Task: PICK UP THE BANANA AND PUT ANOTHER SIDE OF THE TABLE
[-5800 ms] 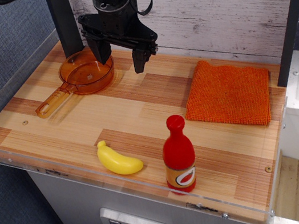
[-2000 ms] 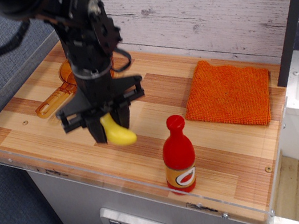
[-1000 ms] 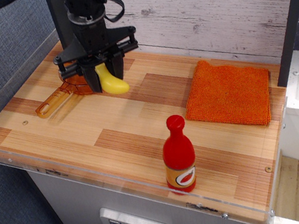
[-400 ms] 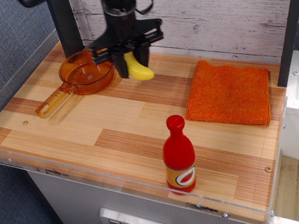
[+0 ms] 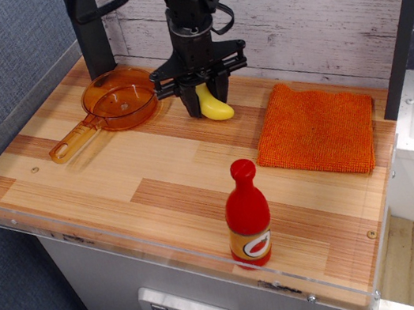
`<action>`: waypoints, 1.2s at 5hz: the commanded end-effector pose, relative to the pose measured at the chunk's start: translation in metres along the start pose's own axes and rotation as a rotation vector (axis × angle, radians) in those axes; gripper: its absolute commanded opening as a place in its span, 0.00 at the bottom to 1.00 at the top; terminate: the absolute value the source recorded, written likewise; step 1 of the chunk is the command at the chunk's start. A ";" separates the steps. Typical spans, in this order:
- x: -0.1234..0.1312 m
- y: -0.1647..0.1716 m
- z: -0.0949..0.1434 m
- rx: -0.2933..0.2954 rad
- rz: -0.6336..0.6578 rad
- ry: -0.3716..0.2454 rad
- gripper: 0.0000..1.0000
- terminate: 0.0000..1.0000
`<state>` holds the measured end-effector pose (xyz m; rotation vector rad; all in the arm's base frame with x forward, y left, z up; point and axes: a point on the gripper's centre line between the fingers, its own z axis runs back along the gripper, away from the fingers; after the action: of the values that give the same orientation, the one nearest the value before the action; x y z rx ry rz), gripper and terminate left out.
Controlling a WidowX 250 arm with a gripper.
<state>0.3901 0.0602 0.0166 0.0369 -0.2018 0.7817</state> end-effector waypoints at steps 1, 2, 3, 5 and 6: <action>0.005 -0.008 0.026 -0.045 0.017 -0.068 1.00 0.00; 0.006 -0.009 0.034 -0.050 -0.010 -0.084 1.00 0.00; 0.007 -0.009 0.048 -0.077 -0.002 -0.119 1.00 0.00; 0.018 -0.007 0.086 -0.081 -0.110 -0.228 1.00 0.00; 0.004 -0.011 0.099 -0.033 -0.297 -0.199 1.00 0.00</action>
<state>0.3765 0.0554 0.0835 0.1221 -0.2979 0.4646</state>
